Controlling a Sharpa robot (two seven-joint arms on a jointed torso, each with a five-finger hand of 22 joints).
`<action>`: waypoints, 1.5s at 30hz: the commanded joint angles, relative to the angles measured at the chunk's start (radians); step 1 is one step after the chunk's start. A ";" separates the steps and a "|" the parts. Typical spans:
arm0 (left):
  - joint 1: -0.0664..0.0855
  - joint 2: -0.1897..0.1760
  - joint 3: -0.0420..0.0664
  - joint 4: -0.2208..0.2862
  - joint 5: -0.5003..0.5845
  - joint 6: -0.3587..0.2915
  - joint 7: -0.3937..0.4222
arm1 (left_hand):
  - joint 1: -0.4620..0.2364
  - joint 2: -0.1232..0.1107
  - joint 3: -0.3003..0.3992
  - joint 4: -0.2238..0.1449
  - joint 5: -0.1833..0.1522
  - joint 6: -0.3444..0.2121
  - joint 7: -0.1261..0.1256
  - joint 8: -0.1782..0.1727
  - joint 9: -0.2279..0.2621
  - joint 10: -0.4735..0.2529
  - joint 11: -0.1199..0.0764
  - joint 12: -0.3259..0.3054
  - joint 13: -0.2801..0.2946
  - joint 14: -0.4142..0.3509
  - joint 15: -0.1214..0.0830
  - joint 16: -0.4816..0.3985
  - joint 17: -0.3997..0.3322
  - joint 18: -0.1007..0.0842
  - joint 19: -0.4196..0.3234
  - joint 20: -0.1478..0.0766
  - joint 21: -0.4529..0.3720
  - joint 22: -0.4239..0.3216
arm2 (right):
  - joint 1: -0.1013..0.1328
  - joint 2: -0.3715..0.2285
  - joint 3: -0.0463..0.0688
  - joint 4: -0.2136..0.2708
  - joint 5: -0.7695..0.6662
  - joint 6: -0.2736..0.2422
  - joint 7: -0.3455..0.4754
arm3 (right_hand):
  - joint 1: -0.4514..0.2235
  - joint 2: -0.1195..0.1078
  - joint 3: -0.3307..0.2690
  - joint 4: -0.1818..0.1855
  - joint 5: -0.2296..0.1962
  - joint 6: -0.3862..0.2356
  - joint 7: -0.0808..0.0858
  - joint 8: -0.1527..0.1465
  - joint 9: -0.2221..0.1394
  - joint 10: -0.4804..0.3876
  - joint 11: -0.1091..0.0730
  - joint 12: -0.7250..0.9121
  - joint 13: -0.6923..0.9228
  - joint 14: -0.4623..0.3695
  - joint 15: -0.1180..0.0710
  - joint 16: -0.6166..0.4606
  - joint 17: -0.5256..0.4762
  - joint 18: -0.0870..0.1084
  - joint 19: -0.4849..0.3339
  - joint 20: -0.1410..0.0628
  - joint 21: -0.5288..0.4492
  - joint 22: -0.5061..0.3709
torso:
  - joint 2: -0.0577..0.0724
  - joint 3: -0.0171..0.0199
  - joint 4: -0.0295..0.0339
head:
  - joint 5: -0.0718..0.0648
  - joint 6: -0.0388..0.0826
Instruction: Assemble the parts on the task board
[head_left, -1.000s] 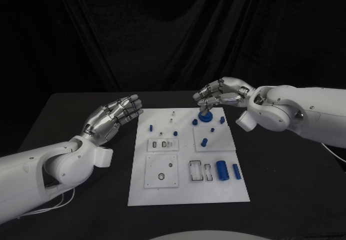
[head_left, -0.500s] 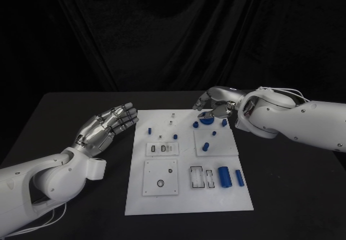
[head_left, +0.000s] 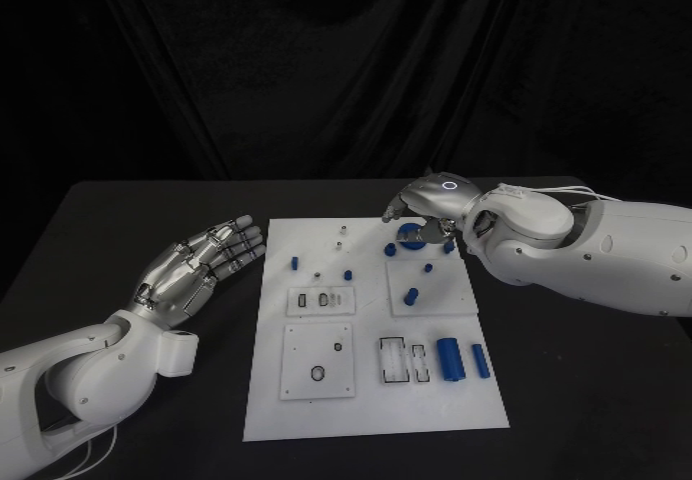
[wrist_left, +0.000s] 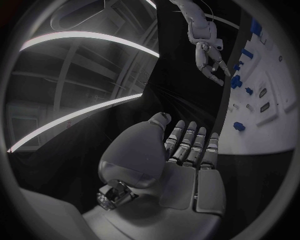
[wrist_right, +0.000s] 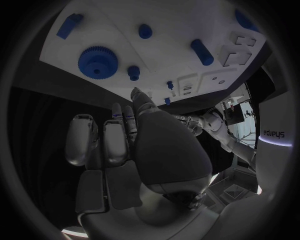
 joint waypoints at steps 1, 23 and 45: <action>0.002 -0.002 0.001 0.005 0.000 0.026 0.208 | -0.011 -0.002 0.008 0.000 0.005 0.003 0.009 0.001 0.000 -0.002 0.005 0.003 0.000 -0.007 0.004 0.002 -0.001 -0.011 0.000 -0.001 0.001 -0.001 | 0.000 -0.006 0.001 0.010 -0.080 0.016 -0.064 | -0.005 -0.009 0.004 0.006 -0.006 0.006 -0.002 0.000 0.002 0.008 -0.001 -0.006 0.002 0.007 -0.009 0.001 -0.001 -0.012 0.007 -0.003 0.006 0.003 | 0.011 -0.0054 0.0034 | -0.002 0.003; 0.002 0.002 0.001 0.002 0.000 0.045 0.200 | -0.013 0.000 0.025 -0.002 0.005 0.003 0.010 0.001 0.000 -0.004 0.006 0.006 0.001 -0.010 0.005 0.007 -0.001 -0.013 -0.001 -0.001 0.000 -0.002 | -0.016 -0.007 0.000 0.007 -0.087 0.059 -0.041 | 0.003 -0.031 0.036 0.003 0.031 0.007 0.007 -0.010 0.016 0.003 -0.011 -0.017 0.008 -0.001 -0.018 -0.010 -0.010 -0.011 -0.004 -0.012 0.003 0.004 | 0.017 -0.0141 0.0051 | 0.001 -0.014; 0.002 0.002 0.001 -0.008 0.008 0.062 0.185 | -0.014 -0.002 0.034 -0.005 0.004 0.002 0.012 0.000 0.000 -0.004 0.009 0.008 0.001 -0.011 0.007 0.010 -0.001 -0.014 -0.002 -0.001 0.000 -0.002 | -0.026 -0.002 0.000 -0.008 -0.087 0.041 -0.008 | 0.004 -0.071 0.153 -0.007 0.027 -0.001 0.002 -0.030 0.035 0.009 -0.009 -0.028 0.013 -0.013 -0.017 -0.032 -0.039 -0.006 -0.024 -0.012 -0.013 -0.007 | 0.016 -0.0182 0.0014 | 0.002 -0.018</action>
